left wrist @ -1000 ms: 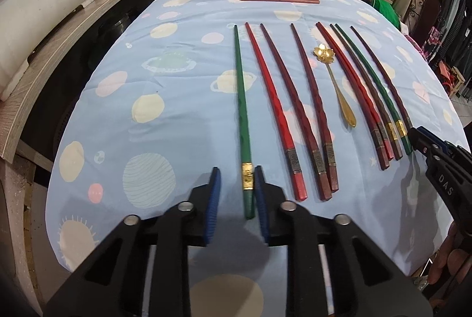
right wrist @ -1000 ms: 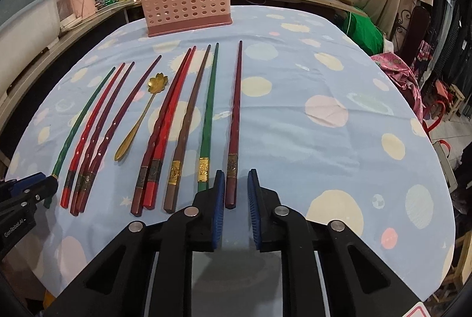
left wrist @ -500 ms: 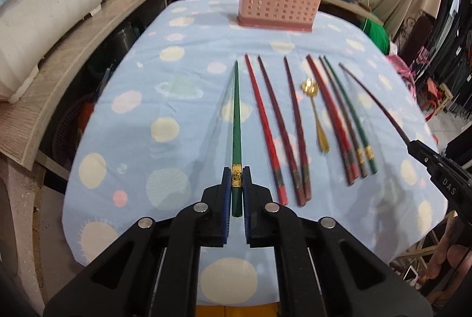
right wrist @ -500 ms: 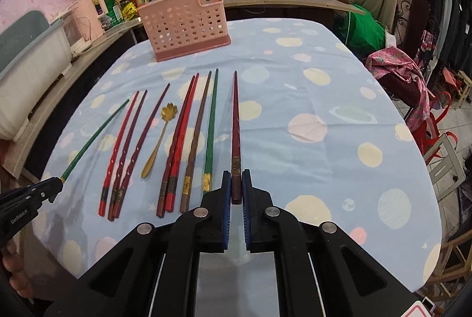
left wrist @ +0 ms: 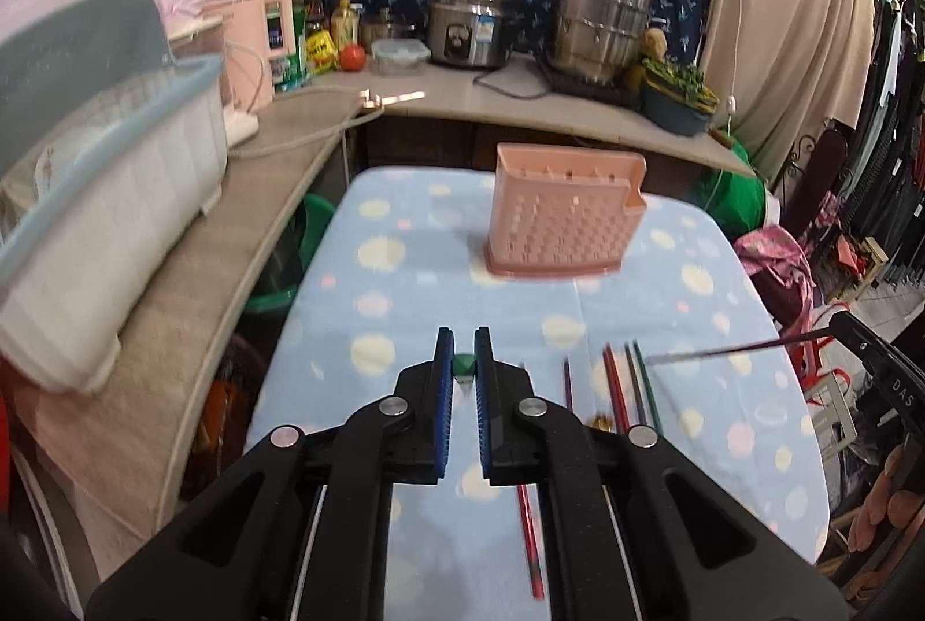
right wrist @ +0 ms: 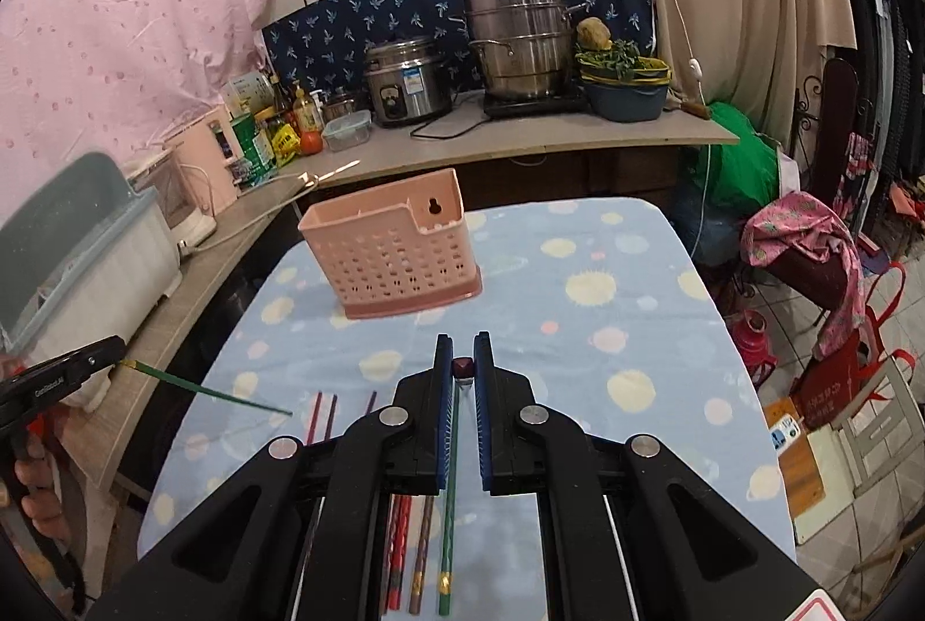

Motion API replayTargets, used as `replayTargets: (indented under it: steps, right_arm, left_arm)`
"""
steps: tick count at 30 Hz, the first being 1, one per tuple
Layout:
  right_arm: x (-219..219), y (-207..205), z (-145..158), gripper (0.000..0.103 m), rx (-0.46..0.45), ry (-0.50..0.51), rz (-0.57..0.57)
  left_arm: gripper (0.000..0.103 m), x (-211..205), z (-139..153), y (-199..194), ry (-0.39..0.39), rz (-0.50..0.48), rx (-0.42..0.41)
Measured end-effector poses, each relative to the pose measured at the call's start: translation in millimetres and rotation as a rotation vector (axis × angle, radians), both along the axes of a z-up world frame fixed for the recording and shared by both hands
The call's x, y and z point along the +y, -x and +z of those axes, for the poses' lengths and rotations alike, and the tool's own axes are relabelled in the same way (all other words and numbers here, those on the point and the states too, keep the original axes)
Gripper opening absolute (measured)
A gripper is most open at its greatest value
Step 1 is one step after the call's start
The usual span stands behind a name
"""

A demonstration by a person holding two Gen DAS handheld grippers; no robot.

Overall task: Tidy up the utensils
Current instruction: 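Lift both held chopsticks and carry them over the pink basket, then lower both chopsticks into the pink basket and open both tools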

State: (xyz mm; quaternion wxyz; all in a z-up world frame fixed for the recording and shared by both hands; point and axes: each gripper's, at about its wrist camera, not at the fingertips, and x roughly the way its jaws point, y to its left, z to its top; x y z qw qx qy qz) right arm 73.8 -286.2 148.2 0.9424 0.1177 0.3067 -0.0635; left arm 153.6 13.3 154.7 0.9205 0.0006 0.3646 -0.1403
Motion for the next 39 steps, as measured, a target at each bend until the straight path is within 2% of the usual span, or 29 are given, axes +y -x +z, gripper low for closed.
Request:
replayTargets:
  steps: [10,17,20,26,34,39]
  right_arm:
    - [-15,-71,56,0.007,-0.132,0.005,0.014]
    - [-32,-122,96,0.007,-0.268,-0.027,-0.010]
    - [-37,-144,105,0.007,-0.316,-0.018,-0.018]
    - [-48,-187,102,0.007,-0.321,-0.045,-0.017]
    - [-51,-220,52,0.007,-0.213,-0.060,-0.006]
    - [-52,-222,37,0.007,-0.191,-0.050,-0.004]
  left_arm:
    - [0.007,-21,70,-65,0.053,0.002,-0.119]
    - [0.007,-40,124,-101,0.115,0.018,-0.262]
    - [0.007,-45,136,-117,0.145,0.015,-0.298]
    - [0.007,-62,133,-152,0.148,0.025,-0.342]
    - [0.007,-76,95,-185,0.131,0.024,-0.291]
    - [0.007,-77,102,-183,0.146,0.015,-0.300]
